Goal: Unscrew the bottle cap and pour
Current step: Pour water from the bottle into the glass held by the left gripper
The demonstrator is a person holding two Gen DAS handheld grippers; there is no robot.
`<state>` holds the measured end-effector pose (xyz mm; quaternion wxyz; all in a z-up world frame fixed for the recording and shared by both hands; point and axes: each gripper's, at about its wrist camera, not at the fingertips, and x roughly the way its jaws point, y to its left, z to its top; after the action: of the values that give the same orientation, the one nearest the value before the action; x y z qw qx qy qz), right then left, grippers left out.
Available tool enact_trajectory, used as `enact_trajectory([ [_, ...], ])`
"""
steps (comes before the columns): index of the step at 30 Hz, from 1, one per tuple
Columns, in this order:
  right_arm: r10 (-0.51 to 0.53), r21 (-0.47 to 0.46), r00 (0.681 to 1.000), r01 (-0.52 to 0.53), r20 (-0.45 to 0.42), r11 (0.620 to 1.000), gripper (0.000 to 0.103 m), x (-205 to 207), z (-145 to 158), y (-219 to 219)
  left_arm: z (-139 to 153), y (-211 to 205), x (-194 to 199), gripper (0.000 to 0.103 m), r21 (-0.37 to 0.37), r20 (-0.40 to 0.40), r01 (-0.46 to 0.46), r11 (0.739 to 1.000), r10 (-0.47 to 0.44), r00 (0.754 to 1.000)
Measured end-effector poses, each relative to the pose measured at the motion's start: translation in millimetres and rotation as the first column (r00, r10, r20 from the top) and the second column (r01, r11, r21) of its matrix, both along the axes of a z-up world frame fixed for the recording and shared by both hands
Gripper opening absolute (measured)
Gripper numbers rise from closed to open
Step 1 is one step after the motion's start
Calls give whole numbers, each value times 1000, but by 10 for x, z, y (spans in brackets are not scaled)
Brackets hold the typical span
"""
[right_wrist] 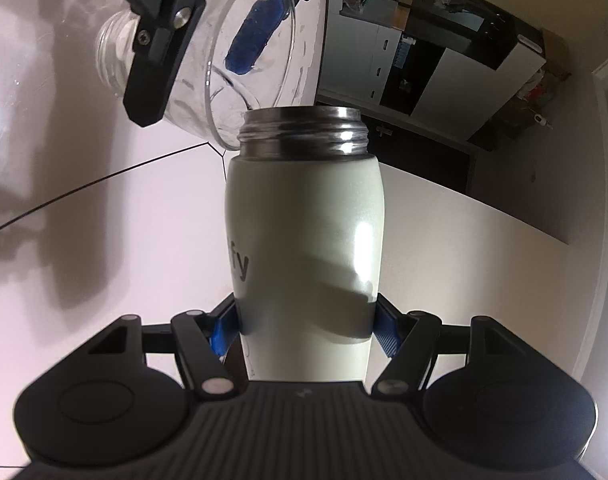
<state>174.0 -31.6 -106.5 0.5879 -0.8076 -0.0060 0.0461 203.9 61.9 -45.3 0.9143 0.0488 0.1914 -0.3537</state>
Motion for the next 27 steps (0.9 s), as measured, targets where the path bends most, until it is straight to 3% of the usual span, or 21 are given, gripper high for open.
enact_trajectory([
  [27, -6, -75, 1000, 7, 20, 997, 70, 42, -92, 69, -42, 25, -5, 86, 0, -1, 0, 1000, 0, 1000],
])
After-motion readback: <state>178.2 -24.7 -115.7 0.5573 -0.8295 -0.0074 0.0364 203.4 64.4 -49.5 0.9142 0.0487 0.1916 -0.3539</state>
